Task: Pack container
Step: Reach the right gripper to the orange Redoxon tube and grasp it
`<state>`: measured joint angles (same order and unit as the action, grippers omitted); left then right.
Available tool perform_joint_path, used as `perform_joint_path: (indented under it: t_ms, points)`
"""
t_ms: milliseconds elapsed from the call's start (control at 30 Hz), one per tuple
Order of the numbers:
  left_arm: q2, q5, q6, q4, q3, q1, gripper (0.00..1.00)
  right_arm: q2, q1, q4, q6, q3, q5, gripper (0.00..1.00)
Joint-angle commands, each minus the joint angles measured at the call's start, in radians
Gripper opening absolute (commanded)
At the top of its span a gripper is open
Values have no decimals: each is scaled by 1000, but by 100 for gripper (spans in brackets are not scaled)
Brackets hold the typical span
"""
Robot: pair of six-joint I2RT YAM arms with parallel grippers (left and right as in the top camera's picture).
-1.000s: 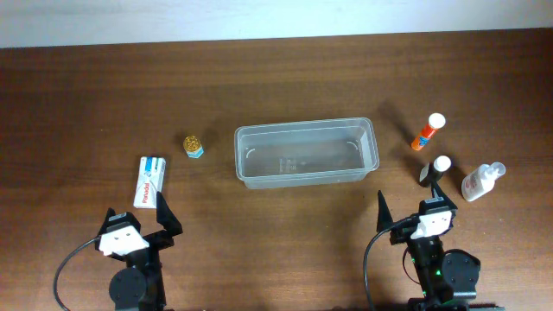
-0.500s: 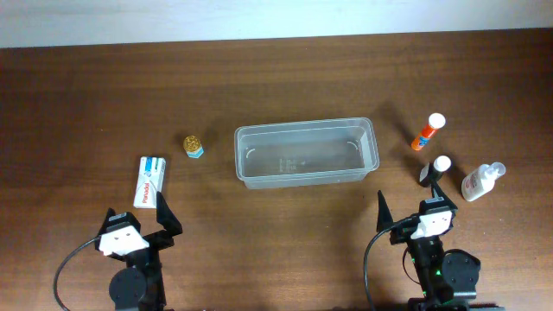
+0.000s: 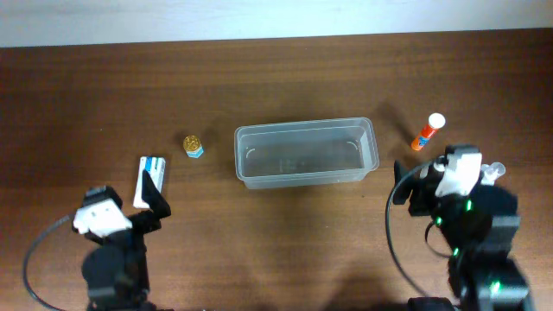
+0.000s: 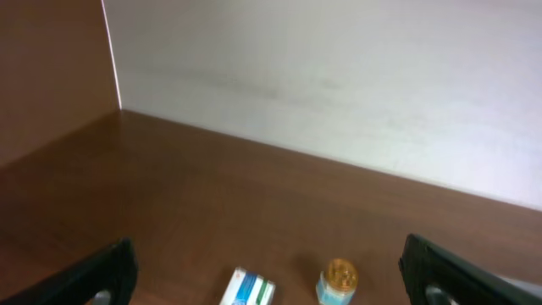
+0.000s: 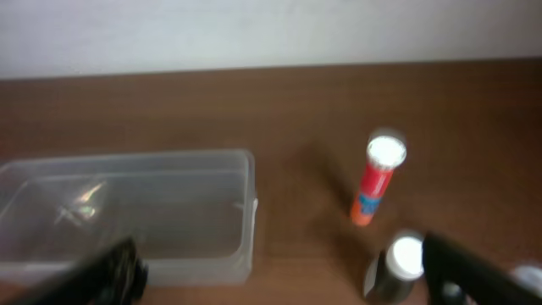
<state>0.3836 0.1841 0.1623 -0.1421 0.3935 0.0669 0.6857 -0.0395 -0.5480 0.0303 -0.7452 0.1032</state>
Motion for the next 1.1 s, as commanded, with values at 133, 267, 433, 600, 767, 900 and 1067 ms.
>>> perform_joint_path:
  t_ms: [133, 267, 433, 600, 767, 900, 1067]
  points:
    - [438, -8, 2, -382, 459, 6, 99, 444, -1, -435, -26, -505, -10, 98]
    - [600, -51, 2, -618, 646, 6, 99, 602, -1, -623, -27, -676, -11, 98]
    - [733, -129, 2, -761, 770, 6, 99, 682, -2, -645, -25, -721, -27, 98]
    - [741, -128, 2, -766, 770, 6, 99, 704, -31, -600, 5, -740, -115, 98]
    - [763, -128, 2, -768, 770, 6, 99, 805, -107, -618, -28, -892, -108, 98]
    - [811, -128, 2, -768, 770, 6, 99, 983, -146, -634, -53, -1012, -104, 98]
    - [848, -128, 2, -768, 770, 6, 99, 1130, -160, -634, -61, -1019, -90, 98]
